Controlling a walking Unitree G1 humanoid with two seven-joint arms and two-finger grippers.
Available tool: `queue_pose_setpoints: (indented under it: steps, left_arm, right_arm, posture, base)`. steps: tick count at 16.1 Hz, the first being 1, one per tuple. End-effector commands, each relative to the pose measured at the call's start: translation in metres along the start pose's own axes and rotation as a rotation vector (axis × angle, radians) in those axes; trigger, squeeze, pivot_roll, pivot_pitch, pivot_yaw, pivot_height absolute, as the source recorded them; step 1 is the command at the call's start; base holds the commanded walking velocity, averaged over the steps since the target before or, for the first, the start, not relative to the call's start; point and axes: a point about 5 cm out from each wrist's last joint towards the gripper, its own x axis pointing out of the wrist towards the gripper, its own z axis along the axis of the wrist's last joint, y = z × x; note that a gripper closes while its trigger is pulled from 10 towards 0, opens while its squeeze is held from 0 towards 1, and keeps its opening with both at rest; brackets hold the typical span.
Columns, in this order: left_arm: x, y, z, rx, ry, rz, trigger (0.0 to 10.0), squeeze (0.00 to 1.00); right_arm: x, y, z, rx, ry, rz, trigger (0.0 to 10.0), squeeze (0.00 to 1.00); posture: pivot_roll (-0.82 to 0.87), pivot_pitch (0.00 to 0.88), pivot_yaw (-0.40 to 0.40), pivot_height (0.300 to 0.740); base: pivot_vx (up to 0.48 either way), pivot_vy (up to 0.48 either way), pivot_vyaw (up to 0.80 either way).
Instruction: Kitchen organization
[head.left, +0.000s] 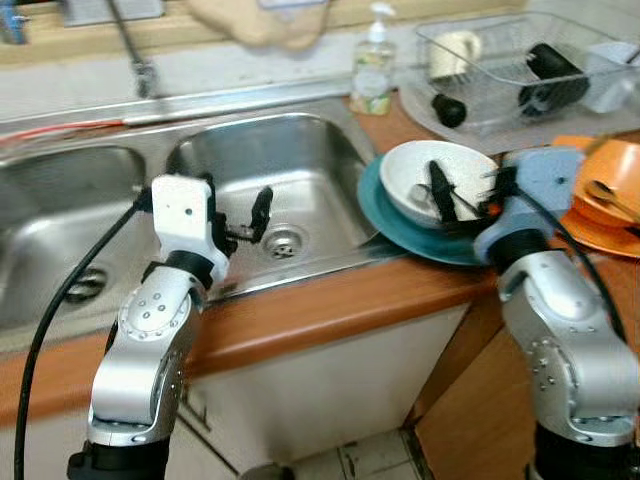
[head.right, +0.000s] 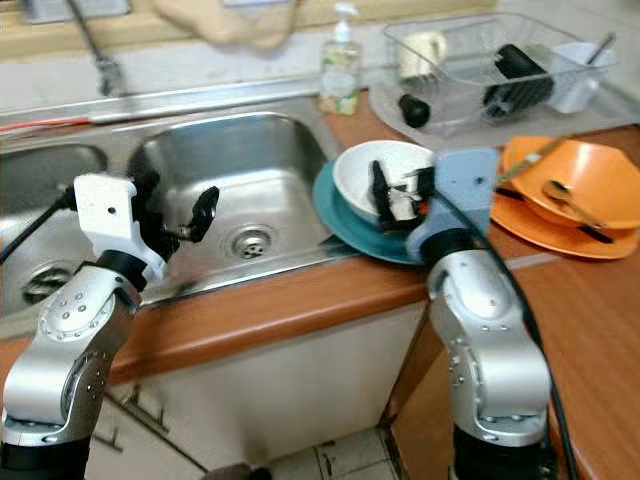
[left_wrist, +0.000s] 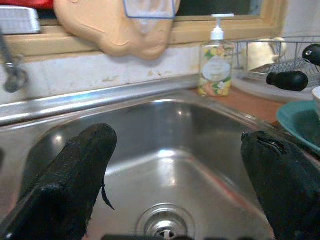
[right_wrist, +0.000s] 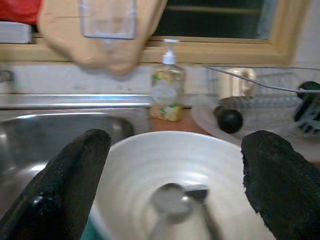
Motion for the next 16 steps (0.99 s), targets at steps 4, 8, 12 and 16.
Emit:
queue_pose_setpoints:
  steps: [4, 8, 12, 16]
  left_arm:
    - [0.0005, 0.0019, 0.0007, 0.006, 0.004, 0.001, 10.0, 0.0]
    - [0.001, 0.002, 0.0014, 0.0, -0.001, -0.002, 10.0, 0.0]
    - [0.0011, 0.0019, 0.0013, -0.005, -0.004, -0.006, 10.0, 0.0]
    - [0.0017, 0.0016, 0.0008, -0.007, -0.002, -0.01, 10.0, 0.0]
  right_arm:
    - [-0.0002, -0.0007, 0.002, 0.007, -0.008, 0.0, 10.0, 0.0]
    - [0.0002, 0.0, 0.0022, 0.009, -0.01, 0.003, 10.0, 0.0]
    - [0.0003, 0.001, 0.002, 0.006, -0.012, 0.009, 10.0, 0.0]
    - [0.0004, 0.0019, 0.0011, 0.001, -0.01, 0.012, 10.0, 0.0]
  posture:
    - [-0.04, 0.0, 0.047, 0.74]
    - [-0.04, 0.0, 0.048, 0.74]
    - [-0.04, 0.0, 0.048, 0.74]
    - [-0.04, 0.0, 0.047, 0.74]
  base:
    - [0.0, 0.0, 0.0]
    - [0.0, 0.0, 0.0]
    - [0.0, 0.0, 0.0]
    - [0.0, 0.0, 0.0]
